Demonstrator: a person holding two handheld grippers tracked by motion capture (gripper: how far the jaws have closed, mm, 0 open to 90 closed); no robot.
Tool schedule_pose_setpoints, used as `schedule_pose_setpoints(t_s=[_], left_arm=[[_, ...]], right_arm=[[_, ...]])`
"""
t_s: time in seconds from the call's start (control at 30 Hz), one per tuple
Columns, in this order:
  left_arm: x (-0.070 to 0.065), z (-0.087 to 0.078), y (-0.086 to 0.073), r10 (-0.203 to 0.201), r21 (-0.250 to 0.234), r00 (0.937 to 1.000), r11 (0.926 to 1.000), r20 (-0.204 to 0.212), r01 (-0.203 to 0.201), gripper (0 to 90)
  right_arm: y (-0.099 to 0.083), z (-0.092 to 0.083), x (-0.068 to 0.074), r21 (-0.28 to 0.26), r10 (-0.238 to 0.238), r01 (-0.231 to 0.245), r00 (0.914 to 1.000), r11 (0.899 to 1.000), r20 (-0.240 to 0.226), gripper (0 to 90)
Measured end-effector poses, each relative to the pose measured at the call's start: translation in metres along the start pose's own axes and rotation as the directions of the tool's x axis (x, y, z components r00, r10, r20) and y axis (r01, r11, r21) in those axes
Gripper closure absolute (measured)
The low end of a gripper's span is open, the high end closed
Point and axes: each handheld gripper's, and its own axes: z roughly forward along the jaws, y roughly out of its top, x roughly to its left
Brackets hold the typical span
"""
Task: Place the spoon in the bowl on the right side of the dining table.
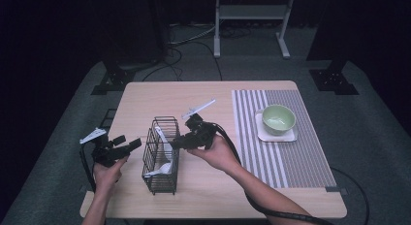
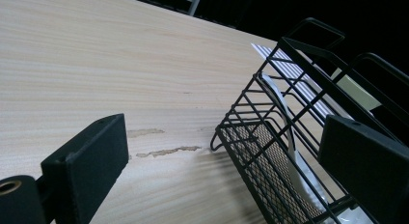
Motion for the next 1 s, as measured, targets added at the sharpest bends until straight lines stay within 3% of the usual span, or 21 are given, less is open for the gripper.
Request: schedule_pose_setpoints(t_s=[0.67,1.0], left_arm=[[0.0003,-0.0008,0.0003,-0.004,0.001,1.0000,1.0000,0.000,0.004,2.8],[0.0002,-0.0007,0.0003,-0.004,0.001,1.0000,1.0000,0.001,0.004,2.8]], right_arm=[[-0.0012,-0.0024,0.0094,-0.008,-0.031,0.031,0.9990,0.999,0.031,74.1],[0.0004,-0.0068,0.0097,-0.035,-0.034,0.034,0.9993,0.999,0.019,74.5]])
